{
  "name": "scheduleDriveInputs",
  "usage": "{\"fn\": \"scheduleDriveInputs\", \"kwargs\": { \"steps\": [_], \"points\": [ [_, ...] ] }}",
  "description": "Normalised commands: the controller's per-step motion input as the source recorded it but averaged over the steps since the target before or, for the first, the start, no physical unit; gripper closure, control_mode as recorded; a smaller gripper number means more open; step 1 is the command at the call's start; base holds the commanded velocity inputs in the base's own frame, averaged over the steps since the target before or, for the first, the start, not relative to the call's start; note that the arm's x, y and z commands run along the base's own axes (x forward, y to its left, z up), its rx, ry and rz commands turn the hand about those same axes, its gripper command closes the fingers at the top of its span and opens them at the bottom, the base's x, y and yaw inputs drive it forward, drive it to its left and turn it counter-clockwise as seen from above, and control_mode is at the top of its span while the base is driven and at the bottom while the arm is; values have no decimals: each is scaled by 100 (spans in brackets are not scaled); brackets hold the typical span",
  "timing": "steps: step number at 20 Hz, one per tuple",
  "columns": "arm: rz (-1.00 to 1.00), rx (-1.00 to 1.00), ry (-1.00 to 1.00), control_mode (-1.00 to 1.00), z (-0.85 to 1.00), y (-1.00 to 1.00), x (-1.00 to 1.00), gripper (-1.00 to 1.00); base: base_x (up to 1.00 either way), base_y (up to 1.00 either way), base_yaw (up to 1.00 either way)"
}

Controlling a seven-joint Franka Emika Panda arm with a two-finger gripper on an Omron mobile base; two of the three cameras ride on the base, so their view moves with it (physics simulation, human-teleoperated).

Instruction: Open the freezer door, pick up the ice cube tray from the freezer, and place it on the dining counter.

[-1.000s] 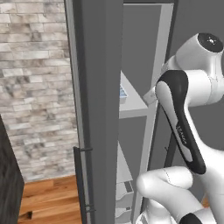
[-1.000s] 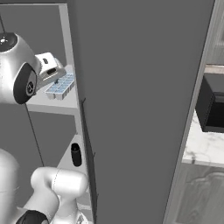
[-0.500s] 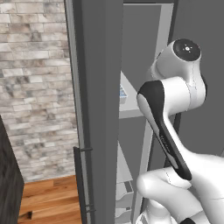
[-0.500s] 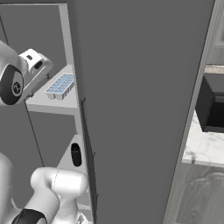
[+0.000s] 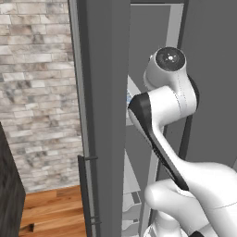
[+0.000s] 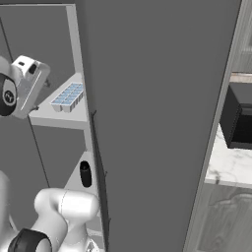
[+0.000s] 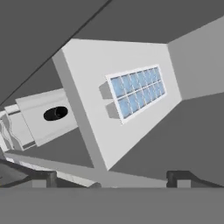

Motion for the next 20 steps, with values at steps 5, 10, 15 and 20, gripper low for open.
{"fn": "scheduleDriveInputs", "kwargs": {
  "steps": [5,10,15,20],
  "points": [
    [17,-13,3,-100,-7,0,7,-100,0,0,0],
    [20,-5,1,-100,-32,0,6,-100,0,0,0],
    [11,-7,0,-100,-35,2,25,-100,0,0,0],
    [0,-3,0,-100,-8,5,45,-100,0,0,0]
  ]
}}
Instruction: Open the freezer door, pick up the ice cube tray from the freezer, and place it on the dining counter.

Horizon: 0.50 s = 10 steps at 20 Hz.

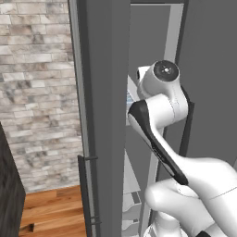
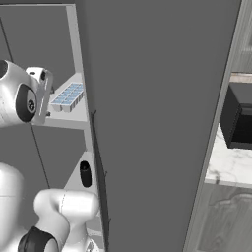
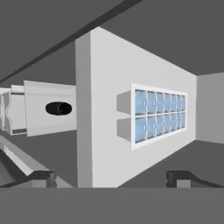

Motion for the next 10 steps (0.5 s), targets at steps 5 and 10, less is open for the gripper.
{"fn": "scheduleDriveInputs", "kwargs": {
  "steps": [5,10],
  "points": [
    [0,0,10,-100,10,0,20,-100,0,0,0],
    [0,0,23,-100,15,1,1,-100,0,0,0]
  ]
}}
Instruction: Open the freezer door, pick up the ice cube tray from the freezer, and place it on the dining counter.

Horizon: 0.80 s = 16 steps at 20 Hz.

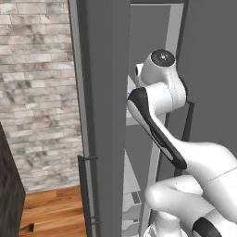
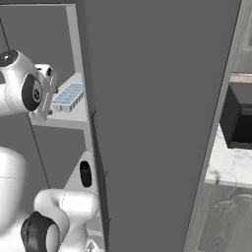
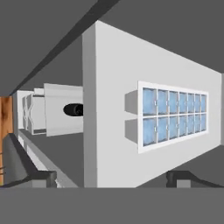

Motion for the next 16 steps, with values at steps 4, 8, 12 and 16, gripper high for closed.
{"fn": "scheduleDriveInputs", "kwargs": {
  "steps": [4,8,12,16],
  "points": [
    [0,-2,11,-100,0,7,17,-100,0,0,0],
    [-7,-1,0,-100,-5,10,21,-100,0,0,0],
    [-14,0,0,-100,-1,2,14,-100,0,0,0],
    [-19,1,0,-100,-6,0,9,-100,0,0,0]
  ]
}}
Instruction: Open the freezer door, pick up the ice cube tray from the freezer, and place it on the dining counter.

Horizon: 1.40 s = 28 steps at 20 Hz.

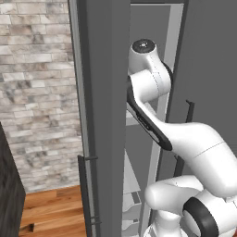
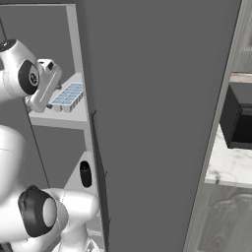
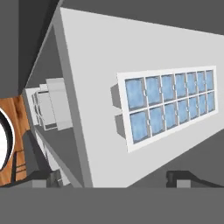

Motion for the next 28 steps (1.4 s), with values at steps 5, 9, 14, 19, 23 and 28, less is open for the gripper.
{"fn": "scheduleDriveInputs", "kwargs": {
  "steps": [5,9,14,19,23,28],
  "points": [
    [-6,0,0,-100,-15,0,17,-100,0,0,0],
    [0,0,-1,-100,-24,0,19,-100,0,0,0],
    [0,0,-2,-100,-23,0,19,-100,0,0,0],
    [0,0,-4,-100,-22,0,18,-100,0,0,0],
    [1,0,-6,-100,-13,0,23,-100,0,0,0],
    [1,0,-5,-100,-9,0,22,-100,0,0,0]
  ]
}}
